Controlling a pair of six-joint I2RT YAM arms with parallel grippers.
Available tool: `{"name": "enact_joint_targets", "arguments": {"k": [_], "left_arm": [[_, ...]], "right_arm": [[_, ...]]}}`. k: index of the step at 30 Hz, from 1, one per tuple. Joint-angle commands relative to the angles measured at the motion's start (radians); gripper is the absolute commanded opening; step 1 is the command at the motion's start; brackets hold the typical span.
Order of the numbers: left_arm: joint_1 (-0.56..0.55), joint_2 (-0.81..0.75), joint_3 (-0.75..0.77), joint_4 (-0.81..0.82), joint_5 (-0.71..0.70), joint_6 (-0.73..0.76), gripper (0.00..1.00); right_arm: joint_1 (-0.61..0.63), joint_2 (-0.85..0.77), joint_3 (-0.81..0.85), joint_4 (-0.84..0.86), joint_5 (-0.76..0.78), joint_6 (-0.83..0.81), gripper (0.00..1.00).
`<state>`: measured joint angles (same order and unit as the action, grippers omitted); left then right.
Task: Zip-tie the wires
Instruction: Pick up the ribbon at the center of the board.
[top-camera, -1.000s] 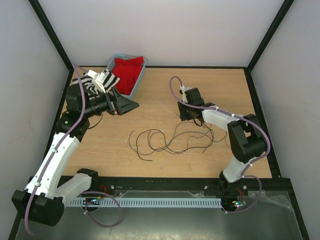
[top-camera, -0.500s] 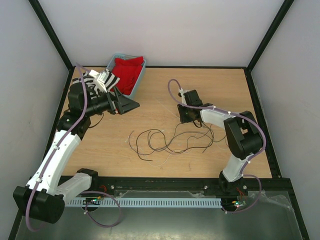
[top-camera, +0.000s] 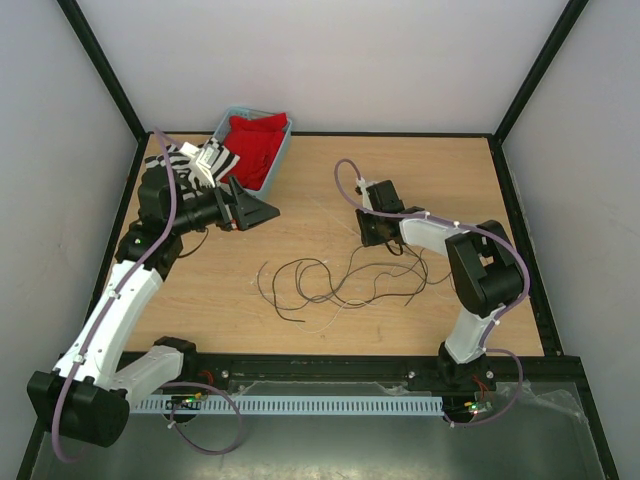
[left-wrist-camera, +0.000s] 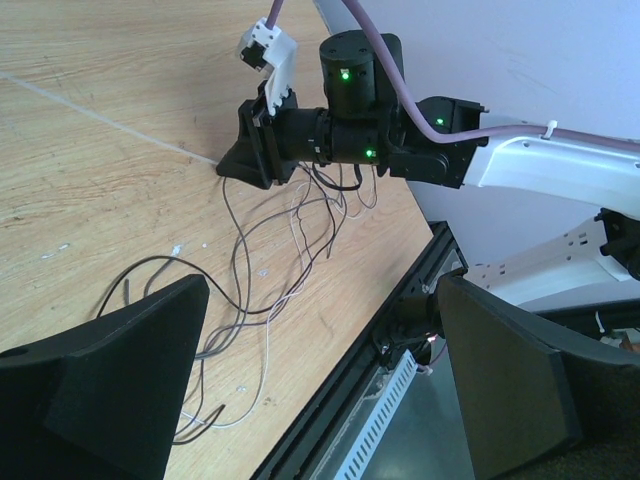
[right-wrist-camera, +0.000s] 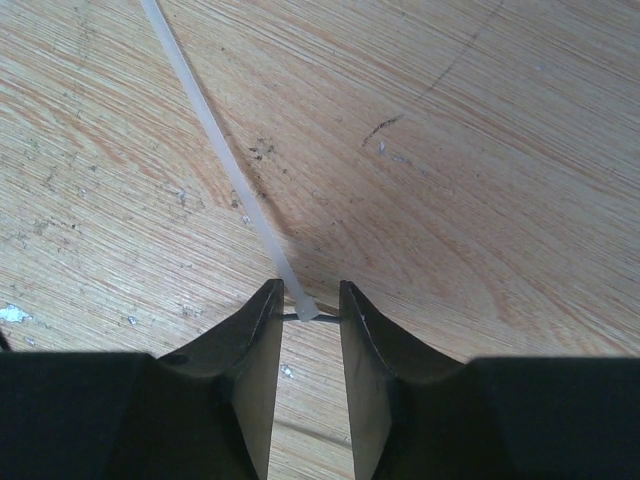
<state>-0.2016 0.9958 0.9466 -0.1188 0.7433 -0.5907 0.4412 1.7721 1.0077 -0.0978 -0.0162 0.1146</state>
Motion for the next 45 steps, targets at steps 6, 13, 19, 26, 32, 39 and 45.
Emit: {"name": "enact_joint_targets", "arguments": {"k": [6, 13, 19, 26, 32, 39, 45], "left_arm": [[0.009, -0.013, -0.001, 0.024, 0.034, 0.014, 0.99], [0.011, -0.013, 0.041, -0.003, 0.070, 0.042, 0.99], [0.013, -0.018, 0.047, -0.013, 0.075, 0.045, 0.99], [0.032, 0.064, 0.181, -0.023, 0.277, 0.062, 0.99], [0.037, 0.126, 0.253, -0.073, 0.374, 0.091, 0.99], [0.030, 0.257, 0.325, -0.071, 0.502, 0.130, 0.99], [-0.003, 0.411, 0.477, -0.071, 0.592, 0.214, 0.99]], "right_arm": [[0.007, 0.002, -0.015, 0.004, -0.019, -0.009, 0.24], [0.007, -0.011, 0.009, 0.000, -0.030, -0.052, 0.12], [0.008, -0.031, 0.048, -0.008, -0.040, -0.058, 0.05], [0.007, -0.150, 0.100, -0.014, -0.067, -0.166, 0.00], [0.008, -0.340, 0.022, -0.016, -0.133, -0.201, 0.00], [0.030, -0.540, -0.059, -0.076, -0.401, -0.272, 0.00], [0.098, -0.649, -0.086, -0.115, -0.433, -0.356, 0.00]]}}
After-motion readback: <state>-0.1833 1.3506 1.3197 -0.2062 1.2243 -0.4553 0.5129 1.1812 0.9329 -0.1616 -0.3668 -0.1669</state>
